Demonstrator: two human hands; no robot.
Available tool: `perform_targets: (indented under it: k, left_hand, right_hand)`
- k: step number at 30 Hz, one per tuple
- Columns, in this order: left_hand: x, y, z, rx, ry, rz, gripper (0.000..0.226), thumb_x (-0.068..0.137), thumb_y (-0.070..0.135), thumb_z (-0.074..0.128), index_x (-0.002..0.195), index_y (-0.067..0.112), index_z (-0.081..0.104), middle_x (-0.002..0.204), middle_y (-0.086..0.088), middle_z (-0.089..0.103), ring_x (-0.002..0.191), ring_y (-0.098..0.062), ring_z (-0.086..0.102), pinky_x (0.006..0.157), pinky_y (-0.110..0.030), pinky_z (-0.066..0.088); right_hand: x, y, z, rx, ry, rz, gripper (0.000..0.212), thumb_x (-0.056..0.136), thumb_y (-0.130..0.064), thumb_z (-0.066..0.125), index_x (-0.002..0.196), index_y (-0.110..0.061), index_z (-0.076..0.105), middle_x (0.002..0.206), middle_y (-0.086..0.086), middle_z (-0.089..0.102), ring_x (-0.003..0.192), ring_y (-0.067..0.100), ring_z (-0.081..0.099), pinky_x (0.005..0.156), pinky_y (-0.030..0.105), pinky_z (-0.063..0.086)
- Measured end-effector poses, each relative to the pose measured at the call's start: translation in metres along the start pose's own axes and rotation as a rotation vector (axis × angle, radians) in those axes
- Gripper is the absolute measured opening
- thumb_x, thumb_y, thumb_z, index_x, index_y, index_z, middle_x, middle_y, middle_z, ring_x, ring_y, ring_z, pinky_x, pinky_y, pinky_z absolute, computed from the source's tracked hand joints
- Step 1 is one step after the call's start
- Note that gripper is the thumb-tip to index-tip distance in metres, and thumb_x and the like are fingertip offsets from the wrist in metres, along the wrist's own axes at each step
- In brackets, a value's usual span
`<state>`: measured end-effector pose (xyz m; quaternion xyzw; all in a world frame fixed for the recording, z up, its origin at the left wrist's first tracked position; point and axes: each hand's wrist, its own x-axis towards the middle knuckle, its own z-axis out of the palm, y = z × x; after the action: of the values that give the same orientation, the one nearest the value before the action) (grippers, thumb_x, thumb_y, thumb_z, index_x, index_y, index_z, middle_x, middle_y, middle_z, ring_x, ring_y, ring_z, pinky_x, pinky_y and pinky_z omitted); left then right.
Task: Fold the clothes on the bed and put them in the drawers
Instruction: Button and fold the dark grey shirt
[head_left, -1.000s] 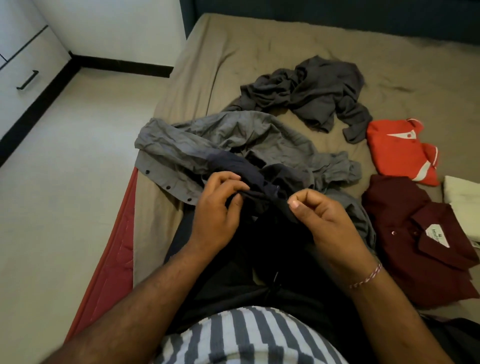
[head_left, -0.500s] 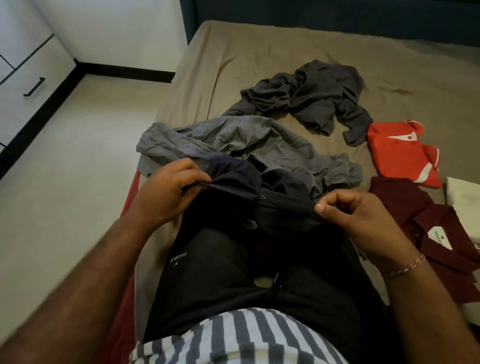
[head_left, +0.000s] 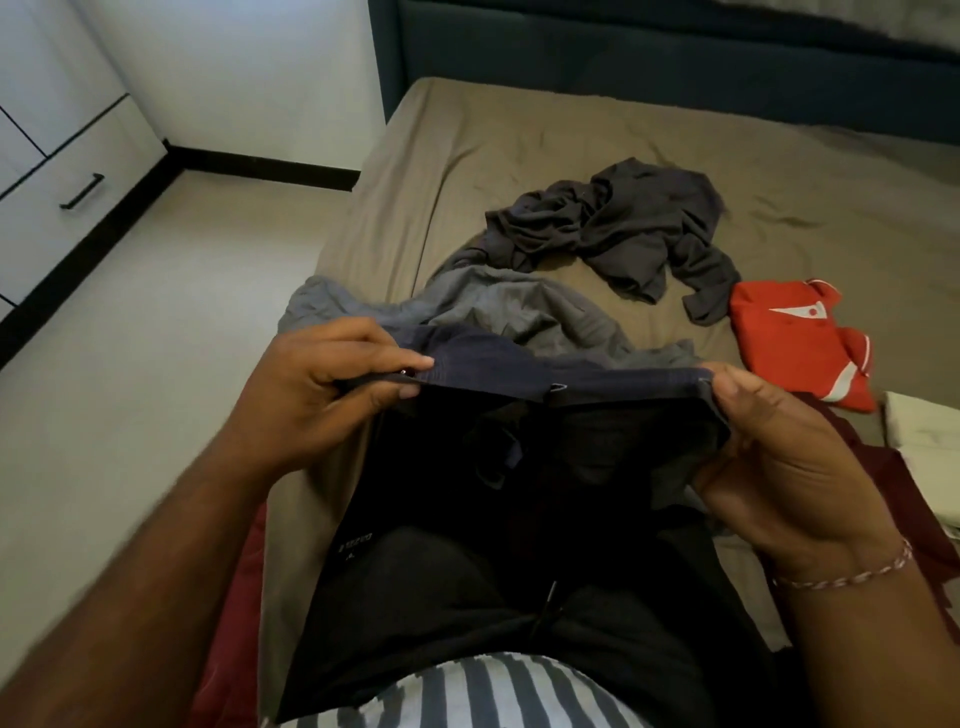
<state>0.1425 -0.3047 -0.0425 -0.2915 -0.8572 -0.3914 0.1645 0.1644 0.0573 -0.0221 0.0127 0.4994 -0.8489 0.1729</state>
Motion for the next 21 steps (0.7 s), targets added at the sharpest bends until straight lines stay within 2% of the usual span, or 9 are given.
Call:
perform_targets:
  k: [3, 5, 7, 9, 11, 14, 17, 21]
  left_hand:
    - [0.012, -0.005, 0.004, 0.006, 0.081, -0.083, 0.028, 0.100, 0.021, 0.063, 0.128, 0.020, 0.070, 0.104, 0.003, 0.069, 0.096, -0.008, 0.066, 0.082, -0.024, 0.054]
    - [0.029, -0.009, 0.014, 0.032, 0.262, -0.206, 0.026, 0.101, 0.015, 0.064, 0.126, 0.017, 0.072, 0.104, -0.002, 0.070, 0.096, -0.012, 0.067, 0.084, -0.037, 0.058]
    - [0.044, -0.010, 0.020, 0.070, 0.429, -0.270, 0.023, 0.099, 0.012, 0.070, 0.121, 0.010, 0.075, 0.104, -0.006, 0.072, 0.097, -0.015, 0.068, 0.087, -0.039, 0.059]
    - [0.051, -0.005, 0.021, 0.133, 0.502, -0.209, 0.021, 0.097, 0.013, 0.073, 0.117, 0.007, 0.077, 0.104, -0.007, 0.074, 0.096, -0.015, 0.069, 0.088, -0.032, 0.058]
    - [0.050, 0.005, 0.020, 0.167, 0.492, -0.099, 0.019, 0.098, 0.016, 0.073, 0.114, 0.006, 0.076, 0.105, -0.004, 0.073, 0.096, -0.013, 0.068, 0.088, -0.028, 0.057]
    - [0.043, 0.025, 0.023, 0.163, 0.413, 0.057, 0.018, 0.098, 0.011, 0.071, 0.114, 0.003, 0.075, 0.106, -0.006, 0.071, 0.096, -0.014, 0.067, 0.084, -0.030, 0.057]
    - [0.038, 0.045, 0.025, 0.166, 0.341, 0.189, 0.018, 0.096, 0.006, 0.071, 0.110, -0.004, 0.076, 0.100, -0.015, 0.073, 0.089, -0.023, 0.069, 0.076, -0.036, 0.057]
    - [0.032, 0.063, 0.027, 0.130, 0.317, 0.246, 0.013, 0.092, 0.007, 0.078, 0.099, -0.003, 0.079, 0.095, -0.012, 0.074, 0.084, -0.022, 0.070, 0.076, -0.035, 0.057]
  right_hand:
    - [0.017, -0.003, 0.000, 0.032, 0.101, 0.020, 0.033, 0.093, -0.018, 0.057, 0.117, 0.002, 0.061, 0.110, 0.028, 0.057, 0.104, 0.036, 0.058, 0.099, 0.041, 0.046]
    - [0.034, -0.004, 0.008, -0.061, 0.200, 0.049, 0.032, 0.094, -0.014, 0.055, 0.122, 0.001, 0.057, 0.106, 0.031, 0.047, 0.097, 0.036, 0.050, 0.090, 0.038, 0.043]
    - [0.045, -0.005, 0.021, -0.176, 0.298, 0.033, 0.018, 0.093, -0.012, 0.061, 0.105, 0.001, 0.066, 0.093, 0.024, 0.063, 0.086, 0.029, 0.062, 0.075, 0.030, 0.052]
    - [0.045, -0.004, 0.033, -0.238, 0.308, -0.005, 0.007, 0.088, -0.013, 0.068, 0.089, -0.009, 0.074, 0.082, 0.012, 0.072, 0.077, 0.022, 0.068, 0.067, 0.027, 0.056]
    - [0.035, -0.003, 0.044, -0.333, 0.268, -0.061, 0.006, 0.085, -0.018, 0.074, 0.083, -0.015, 0.078, 0.083, 0.012, 0.074, 0.079, 0.023, 0.068, 0.072, 0.029, 0.055]
    - [0.016, 0.000, 0.059, -0.396, 0.207, -0.107, 0.014, 0.074, -0.032, 0.079, 0.081, -0.020, 0.079, 0.087, 0.011, 0.076, 0.081, 0.021, 0.070, 0.073, 0.026, 0.058]
    - [0.005, 0.003, 0.069, -0.350, 0.160, -0.100, 0.014, 0.073, -0.029, 0.078, 0.083, -0.019, 0.078, 0.089, 0.011, 0.076, 0.082, 0.020, 0.072, 0.071, 0.023, 0.058]
    - [0.000, 0.007, 0.079, -0.268, 0.100, -0.102, 0.010, 0.076, -0.024, 0.076, 0.084, -0.019, 0.078, 0.090, 0.011, 0.075, 0.084, 0.020, 0.071, 0.071, 0.023, 0.058]
